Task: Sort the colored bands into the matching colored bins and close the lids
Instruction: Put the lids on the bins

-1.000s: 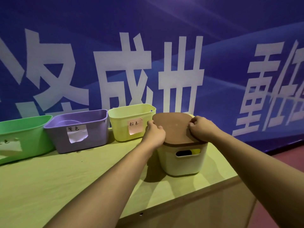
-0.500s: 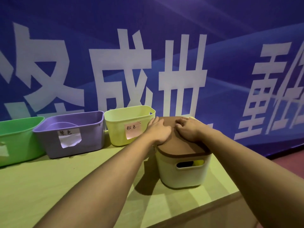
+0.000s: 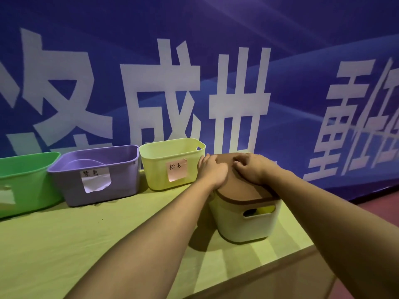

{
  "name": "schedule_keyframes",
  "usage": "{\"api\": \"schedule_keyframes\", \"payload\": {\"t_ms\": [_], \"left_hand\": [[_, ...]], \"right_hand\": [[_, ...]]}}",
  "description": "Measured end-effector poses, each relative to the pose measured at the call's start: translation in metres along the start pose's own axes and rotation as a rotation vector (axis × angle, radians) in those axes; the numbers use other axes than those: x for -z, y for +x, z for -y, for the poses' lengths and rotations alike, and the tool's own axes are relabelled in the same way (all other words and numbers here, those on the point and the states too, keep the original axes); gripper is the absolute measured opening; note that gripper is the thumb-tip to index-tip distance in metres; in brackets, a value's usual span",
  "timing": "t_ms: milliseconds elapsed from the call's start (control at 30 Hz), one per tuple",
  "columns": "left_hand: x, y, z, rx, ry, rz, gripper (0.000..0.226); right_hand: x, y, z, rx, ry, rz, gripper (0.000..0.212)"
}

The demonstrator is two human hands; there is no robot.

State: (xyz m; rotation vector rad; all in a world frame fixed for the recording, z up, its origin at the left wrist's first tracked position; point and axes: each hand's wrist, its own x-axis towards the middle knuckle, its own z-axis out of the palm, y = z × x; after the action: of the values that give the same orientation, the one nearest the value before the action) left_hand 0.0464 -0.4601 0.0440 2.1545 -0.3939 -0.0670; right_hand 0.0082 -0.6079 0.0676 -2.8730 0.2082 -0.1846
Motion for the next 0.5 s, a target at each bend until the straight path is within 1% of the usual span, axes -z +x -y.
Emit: {"api": "schedule_keyframes", "payload": {"t_ms": [67, 133, 233, 367, 500], "left_hand": [[0.007, -0.005, 0.003, -0.014, -0.137, -0.031, 0.057], [0.019, -0.013, 0.009, -0.038, -0.188, -0.092, 0.054], [0.054, -0.03, 0.027, -0.038, -0.15, -0.201, 0.047], [0.123, -0.066, 0.083, -0.029, -0.105, -0.3, 0.04], [0.207, -0.125, 0.158, 0.068, 0.091, -0.502, 0.036]], "right_hand": [[0.005, -0.006, 0.007, 0.011, -0.03, -0.092, 0.048], [0.01, -0.013, 0.023, 0.04, -0.011, -0.151, 0.05], [0.01, -0.019, 0.065, 0.132, 0.066, -0.197, 0.049], [-0.014, -0.022, 0.146, 0.332, 0.145, -0.245, 0.045], [-0.058, -0.033, 0.251, 0.5, 0.25, -0.21, 0.037]]}}
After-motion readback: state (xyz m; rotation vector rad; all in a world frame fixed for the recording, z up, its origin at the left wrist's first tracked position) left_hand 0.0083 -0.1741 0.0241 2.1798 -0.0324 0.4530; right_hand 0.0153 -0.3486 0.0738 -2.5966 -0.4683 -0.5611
